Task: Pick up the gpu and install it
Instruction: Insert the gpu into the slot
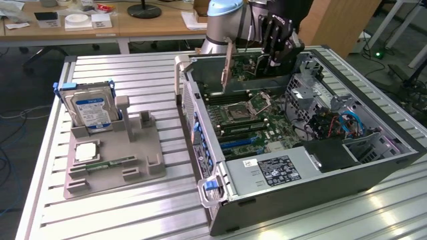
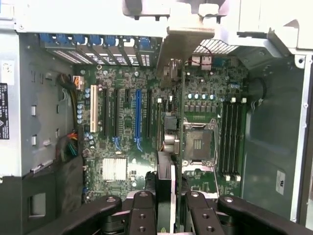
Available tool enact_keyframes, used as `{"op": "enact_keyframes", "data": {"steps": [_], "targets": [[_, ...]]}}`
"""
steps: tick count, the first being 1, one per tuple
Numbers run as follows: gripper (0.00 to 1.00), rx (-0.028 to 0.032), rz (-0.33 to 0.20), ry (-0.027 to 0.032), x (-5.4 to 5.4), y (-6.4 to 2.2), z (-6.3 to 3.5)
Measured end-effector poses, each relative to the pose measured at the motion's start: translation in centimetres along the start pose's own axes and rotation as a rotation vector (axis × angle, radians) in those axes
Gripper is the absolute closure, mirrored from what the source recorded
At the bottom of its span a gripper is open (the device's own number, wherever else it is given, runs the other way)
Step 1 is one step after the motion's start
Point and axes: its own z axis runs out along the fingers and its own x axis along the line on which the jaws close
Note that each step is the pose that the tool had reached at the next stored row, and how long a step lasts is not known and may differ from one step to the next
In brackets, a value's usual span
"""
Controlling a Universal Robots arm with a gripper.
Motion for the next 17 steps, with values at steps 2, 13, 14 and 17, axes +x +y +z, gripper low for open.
{"op": "enact_keyframes", "data": {"steps": [2,13,14,17], "targets": [[0.73,0.0003,0.011,-0.0004,0.1,0.03,0.23],[0.73,0.0005,0.036,0.0053,0.2,1.15,2.01],[0.73,0.0004,0.036,0.0058,0.4,1.15,2.06],[0.73,0.0005,0.036,0.0053,1.1,1.16,2.21]]}}
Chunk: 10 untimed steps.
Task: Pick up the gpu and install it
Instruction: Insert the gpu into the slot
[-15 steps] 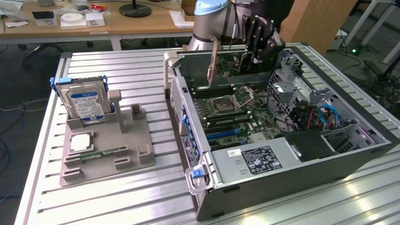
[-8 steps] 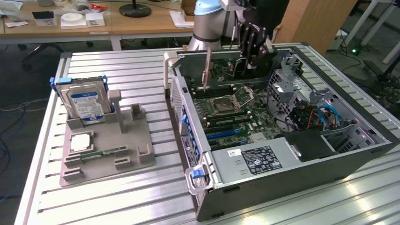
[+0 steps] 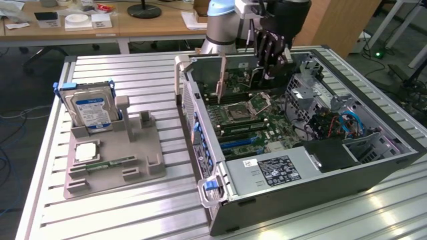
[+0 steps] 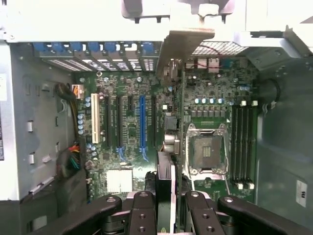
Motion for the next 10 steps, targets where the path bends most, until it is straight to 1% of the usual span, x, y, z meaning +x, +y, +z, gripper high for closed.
{"op": "enact_keyframes", "data": {"steps": [5,10], "targets": [[0.73,0.0001,0.0,0.0001,1.3,-0.03,0.17],[0.73,0.0001,0.0,0.0,1.3,0.47,1.07]]}}
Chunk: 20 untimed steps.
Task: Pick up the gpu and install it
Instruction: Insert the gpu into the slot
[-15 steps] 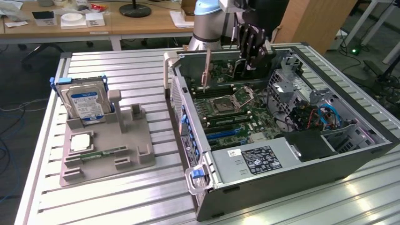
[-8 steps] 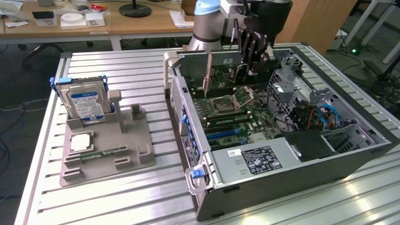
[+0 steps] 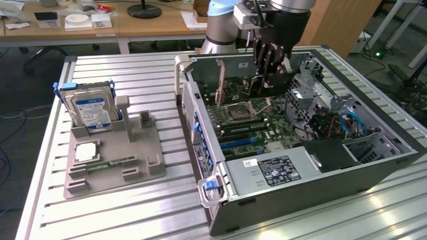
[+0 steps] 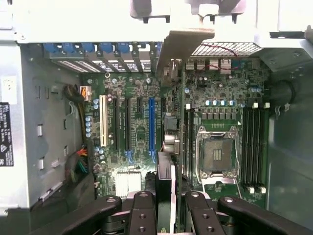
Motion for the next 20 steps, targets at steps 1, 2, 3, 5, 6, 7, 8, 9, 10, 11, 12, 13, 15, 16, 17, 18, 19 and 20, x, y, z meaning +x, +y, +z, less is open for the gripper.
{"op": "enact_keyframes", "data": {"steps": [1,2,3,5,6,7,8,9,10,11,12,13,15,16,17,18,19,20], "targets": [[0.73,-0.0001,0.0,0.0001,0.0,0.05,0.17],[0.73,0.0,0.0,0.0,0.0,0.09,0.36],[0.73,0.0,0.0,-0.0001,0.0,0.16,0.55],[0.73,0.0,0.0,0.0001,0.0,0.33,0.91],[0.73,0.0,0.0,-0.0001,0.0,0.4,1.09],[0.73,0.0,0.0,-0.0001,0.0,0.43,1.27],[0.73,-0.0001,0.0,0.0001,0.0,0.43,1.45],[0.73,0.0,0.0,0.0001,0.1,0.44,1.63],[0.73,-0.0002,0.0,0.0003,0.2,0.45,1.78],[0.73,0.0,0.0,0.0002,0.4,0.45,1.94],[0.73,0.0,0.0,-0.0001,0.4,0.51,2.13],[0.73,0.0,0.0,0.0,0.5,0.63,2.3],[0.73,0.0,0.0,0.0,0.5,0.85,2.66],[0.73,0.0,0.0,0.0,0.5,0.86,2.84],[0.73,-0.0001,0.0,0.0002,0.7,0.86,3.0],[0.73,-0.0001,0.0,0.0002,0.8,0.86,3.16],[0.73,0.0,0.0,0.0002,1.0,0.85,3.32],[0.73,0.0,0.0,-0.0002,1.1,0.85,3.51]]}}
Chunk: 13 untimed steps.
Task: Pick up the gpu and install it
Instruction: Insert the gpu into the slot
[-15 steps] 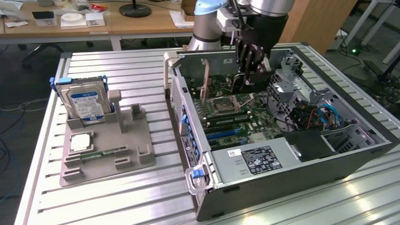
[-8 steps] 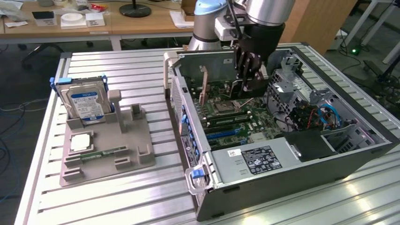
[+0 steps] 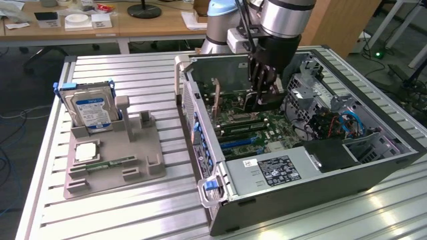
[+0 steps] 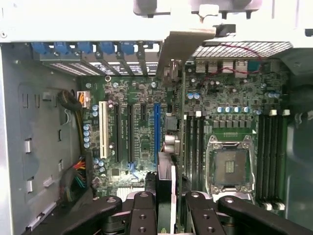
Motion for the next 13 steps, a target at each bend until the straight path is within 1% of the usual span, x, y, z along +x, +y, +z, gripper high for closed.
{"op": "enact_keyframes", "data": {"steps": [6,8,13], "targets": [[0.73,0.0,0.0,0.0003,0.1,0.43,1.08],[0.73,-0.0001,0.0,0.0003,0.2,0.44,1.44],[0.73,0.0001,0.0,-0.0001,1.1,0.42,2.28]]}}
